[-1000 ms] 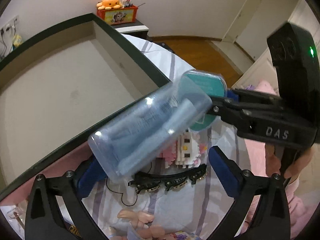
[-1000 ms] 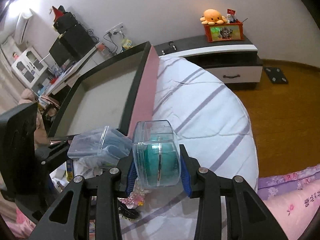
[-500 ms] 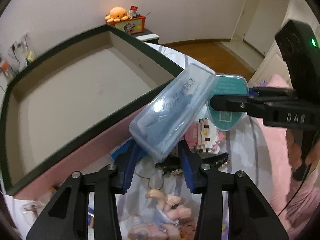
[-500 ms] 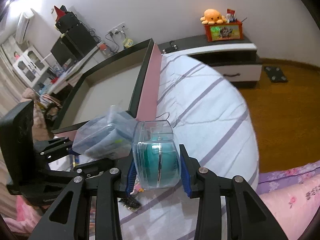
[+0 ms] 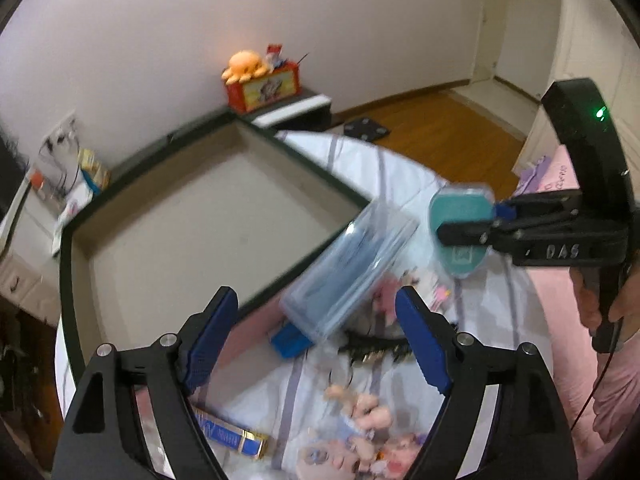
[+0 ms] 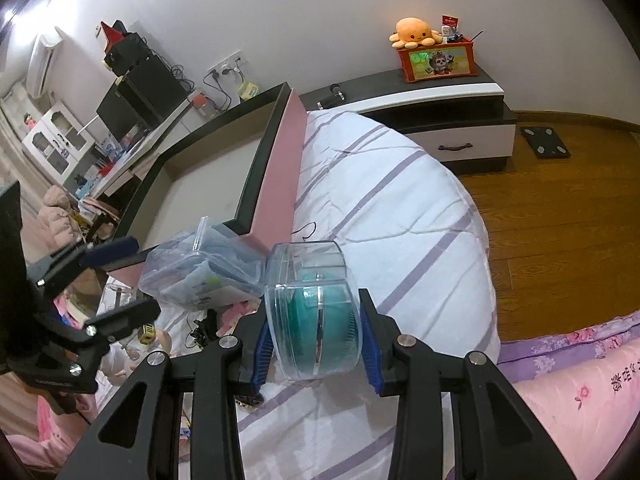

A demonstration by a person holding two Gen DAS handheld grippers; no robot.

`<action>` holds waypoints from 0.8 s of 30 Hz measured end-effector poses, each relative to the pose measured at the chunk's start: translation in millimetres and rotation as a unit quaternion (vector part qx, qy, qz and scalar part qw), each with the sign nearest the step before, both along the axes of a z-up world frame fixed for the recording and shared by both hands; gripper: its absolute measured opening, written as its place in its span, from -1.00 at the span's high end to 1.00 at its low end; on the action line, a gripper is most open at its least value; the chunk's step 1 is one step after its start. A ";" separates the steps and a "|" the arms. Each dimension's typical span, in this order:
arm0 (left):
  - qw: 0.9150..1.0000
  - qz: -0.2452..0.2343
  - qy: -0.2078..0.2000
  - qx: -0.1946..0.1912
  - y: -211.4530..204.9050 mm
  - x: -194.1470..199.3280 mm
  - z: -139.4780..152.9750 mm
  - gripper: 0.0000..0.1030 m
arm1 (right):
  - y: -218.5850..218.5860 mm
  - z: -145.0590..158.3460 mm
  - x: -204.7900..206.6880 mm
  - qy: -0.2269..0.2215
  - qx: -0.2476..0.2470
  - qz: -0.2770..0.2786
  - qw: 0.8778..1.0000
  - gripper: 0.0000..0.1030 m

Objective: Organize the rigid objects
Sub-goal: 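Raise the clear plastic case with the left tool while the right tool holds the teal container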

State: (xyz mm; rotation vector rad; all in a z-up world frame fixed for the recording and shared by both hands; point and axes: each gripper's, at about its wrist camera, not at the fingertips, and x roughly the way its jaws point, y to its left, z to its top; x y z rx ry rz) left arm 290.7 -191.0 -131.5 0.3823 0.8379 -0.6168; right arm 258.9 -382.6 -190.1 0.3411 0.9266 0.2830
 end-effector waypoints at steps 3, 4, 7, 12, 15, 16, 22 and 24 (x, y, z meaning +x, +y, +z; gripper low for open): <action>0.999 -0.040 0.026 -0.009 -14.7 11.9 -6.4 -0.61 | -0.9 -0.6 -1.2 0.000 0.005 0.002 1.000 0.26; 0.998 -0.047 0.030 -0.005 -20.4 14.4 -10.8 -0.63 | -1.1 -0.7 -1.5 0.000 0.007 0.003 1.000 0.26; 0.999 -0.038 0.013 0.012 -31.1 20.7 -17.1 -0.52 | -2.3 -1.5 -3.2 0.001 0.013 0.004 1.000 0.26; 0.999 -0.041 -0.009 0.009 -24.3 1.1 -11.0 0.08 | -9.7 -4.6 -6.6 0.004 0.021 -0.007 1.000 0.26; 0.999 -0.045 0.002 0.004 -19.7 -10.8 -9.4 0.18 | -16.2 -8.1 -8.7 0.010 0.027 -0.020 0.999 0.26; 0.999 -0.044 -0.001 0.010 -19.9 -14.2 -11.1 0.18 | -17.7 -8.8 -9.5 0.011 0.029 -0.022 0.999 0.26; 0.998 -0.045 0.024 0.047 -34.8 -7.8 -33.9 0.19 | -19.2 -10.0 -16.5 0.013 0.035 -0.025 0.999 0.26; 0.997 -0.043 0.031 0.048 -39.7 -2.9 -35.6 0.22 | -19.3 -10.3 -18.1 0.014 0.036 -0.024 0.999 0.26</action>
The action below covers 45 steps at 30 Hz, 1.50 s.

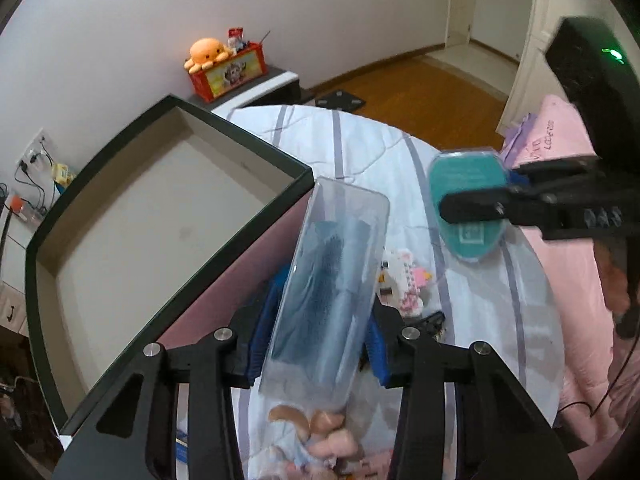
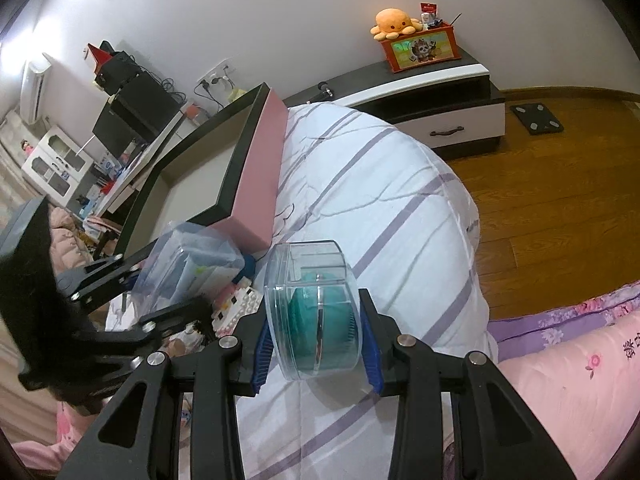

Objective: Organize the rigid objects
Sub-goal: 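Raise the clear plastic case with the left tool while the right tool holds the teal container, then lower both held items into the pink box and open both tools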

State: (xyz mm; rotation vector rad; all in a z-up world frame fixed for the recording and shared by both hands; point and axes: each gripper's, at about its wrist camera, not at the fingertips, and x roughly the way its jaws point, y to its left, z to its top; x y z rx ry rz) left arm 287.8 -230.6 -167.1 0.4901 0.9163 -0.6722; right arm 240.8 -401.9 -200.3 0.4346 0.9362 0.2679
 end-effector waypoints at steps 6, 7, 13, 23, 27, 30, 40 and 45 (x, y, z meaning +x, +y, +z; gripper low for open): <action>0.999 0.005 0.020 -0.028 -1.0 5.5 0.4 0.29 | -2.0 -0.3 -1.7 0.003 0.004 -0.007 1.000 0.26; 0.999 0.010 0.022 -0.032 1.0 5.2 0.8 0.29 | -1.6 -0.1 -2.2 0.003 0.003 -0.007 1.000 0.26; 0.999 0.024 0.006 -0.046 8.4 0.1 8.4 0.29 | 4.0 5.5 -6.2 -0.002 0.000 -0.005 1.000 0.26; 0.993 0.067 -0.040 -0.085 49.4 -21.4 42.0 0.29 | 36.3 52.9 -34.7 -0.049 -0.031 -0.001 0.998 0.26; 0.989 0.096 -0.071 -0.091 76.7 -37.4 57.7 0.29 | 59.5 74.9 -51.6 -0.073 -0.044 0.007 0.996 0.26; 0.982 0.126 -0.099 -0.097 103.7 -53.9 70.7 0.29 | 78.5 89.8 -65.1 -0.091 -0.056 0.014 0.994 0.25; 0.955 0.215 -0.163 -0.126 190.1 -120.7 99.9 0.29 | 142.6 118.0 -109.2 -0.130 -0.074 0.044 0.988 0.25; 0.942 0.248 -0.181 -0.135 217.4 -143.9 104.2 0.29 | 168.6 125.0 -132.0 -0.147 -0.093 0.047 0.984 0.25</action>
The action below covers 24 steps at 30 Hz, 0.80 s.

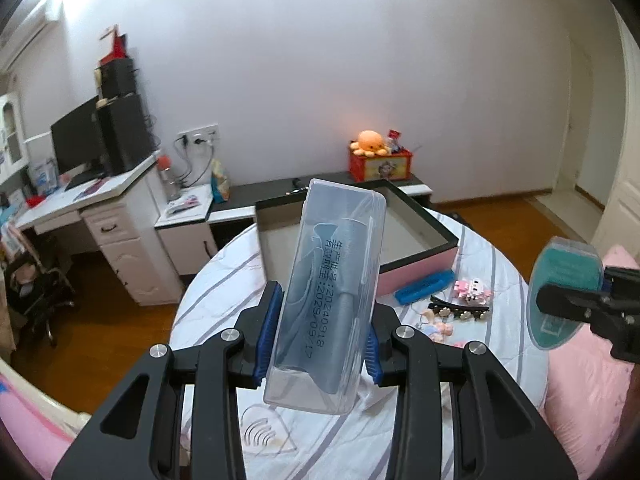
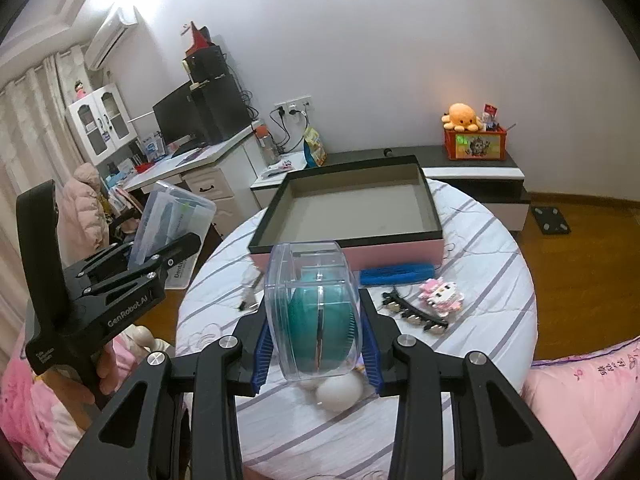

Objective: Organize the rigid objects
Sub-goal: 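Lower both held items into the pink box and open both tools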

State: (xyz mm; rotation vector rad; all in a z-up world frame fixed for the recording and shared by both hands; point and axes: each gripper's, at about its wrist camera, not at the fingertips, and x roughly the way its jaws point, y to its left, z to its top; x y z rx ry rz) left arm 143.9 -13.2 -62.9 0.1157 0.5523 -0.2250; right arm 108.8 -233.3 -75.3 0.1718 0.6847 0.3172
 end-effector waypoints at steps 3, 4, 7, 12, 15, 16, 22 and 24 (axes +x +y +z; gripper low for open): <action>1.000 0.014 -0.005 -0.006 10.0 -8.4 -0.1 0.29 | 11.4 0.8 -9.0 -0.004 -0.003 0.004 1.000 0.25; 1.000 0.020 -0.006 -0.009 14.0 -12.0 -1.9 0.29 | 14.6 0.5 -12.0 -0.006 -0.006 0.003 1.000 0.25; 0.999 0.026 0.001 -0.019 19.4 -13.6 -5.5 0.28 | 18.8 0.1 -16.3 -0.010 -0.012 0.000 1.000 0.25; 0.999 0.027 0.001 -0.022 21.2 -9.7 -5.3 0.29 | 20.9 -1.3 -9.5 -0.002 -0.015 0.001 1.000 0.25; 0.999 0.028 0.003 -0.021 20.4 -3.6 -5.6 0.29 | 22.3 -3.5 -1.7 0.002 -0.014 0.000 1.000 0.25; 0.999 0.028 0.006 -0.020 19.7 0.8 -6.8 0.28 | 23.0 -4.5 0.2 0.004 -0.014 0.000 1.000 0.25; 0.999 0.025 0.025 -0.021 14.4 35.8 -14.8 0.28 | 19.8 -9.2 29.4 0.014 -0.013 -0.002 1.000 0.25; 0.999 0.025 0.031 -0.021 12.0 53.4 -16.2 0.28 | 18.7 -9.3 44.3 0.016 -0.016 -0.005 1.000 0.25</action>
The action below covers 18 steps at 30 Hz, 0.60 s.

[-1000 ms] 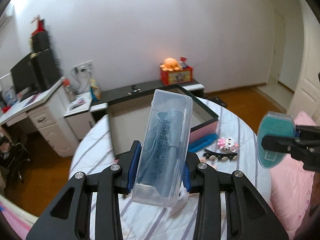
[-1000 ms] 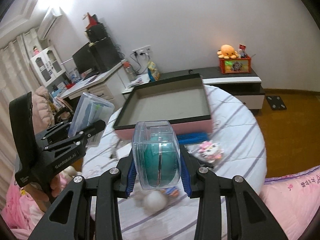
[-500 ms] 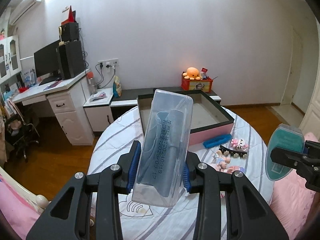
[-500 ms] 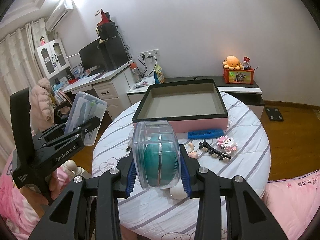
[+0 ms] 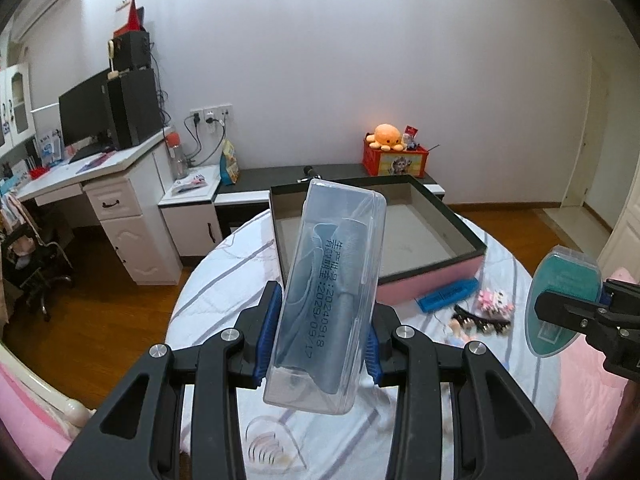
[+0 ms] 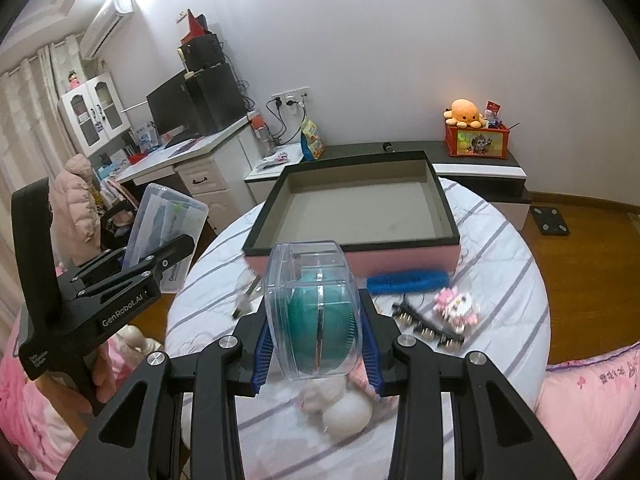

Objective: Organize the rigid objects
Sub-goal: 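Lower both held items into the pink box and open both tools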

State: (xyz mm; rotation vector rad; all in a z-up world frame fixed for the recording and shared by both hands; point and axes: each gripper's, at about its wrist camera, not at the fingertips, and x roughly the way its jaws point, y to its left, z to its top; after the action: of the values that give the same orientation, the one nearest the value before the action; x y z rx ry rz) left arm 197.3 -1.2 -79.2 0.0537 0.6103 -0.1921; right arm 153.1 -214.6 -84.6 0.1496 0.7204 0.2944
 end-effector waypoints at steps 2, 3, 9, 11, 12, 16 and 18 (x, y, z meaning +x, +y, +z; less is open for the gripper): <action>1.000 -0.001 0.006 0.000 -2.7 15.8 -0.8 0.28 | -2.6 0.0 18.3 0.002 -0.003 -0.002 1.000 0.25; 1.000 -0.003 0.010 0.000 -5.0 25.0 -1.4 0.28 | -3.7 -0.1 26.7 0.004 -0.004 -0.003 1.000 0.25; 0.999 -0.006 0.039 0.003 -18.0 84.0 -11.4 0.28 | -14.4 -15.0 91.3 0.031 -0.011 -0.012 0.999 0.25; 0.999 -0.004 0.053 0.001 -20.2 103.7 -17.6 0.28 | -17.7 -22.2 110.8 0.043 -0.011 -0.014 0.999 0.25; 0.998 -0.002 0.059 0.001 -20.3 112.6 -21.3 0.28 | -19.1 -25.5 118.9 0.047 -0.011 -0.014 0.999 0.25; 0.995 0.009 0.095 0.001 -21.4 148.3 -41.5 0.28 | -24.4 -40.9 152.1 0.067 -0.012 -0.015 0.998 0.25; 0.994 0.009 0.110 0.000 -23.7 160.1 -51.2 0.28 | -26.4 -50.4 169.2 0.081 -0.016 -0.017 0.996 0.25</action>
State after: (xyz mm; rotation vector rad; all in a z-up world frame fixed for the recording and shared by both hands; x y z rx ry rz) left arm 357.5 -24.9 -130.3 0.0259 0.8310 -0.1818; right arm 322.4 -241.0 -135.0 0.1571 0.8828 0.2407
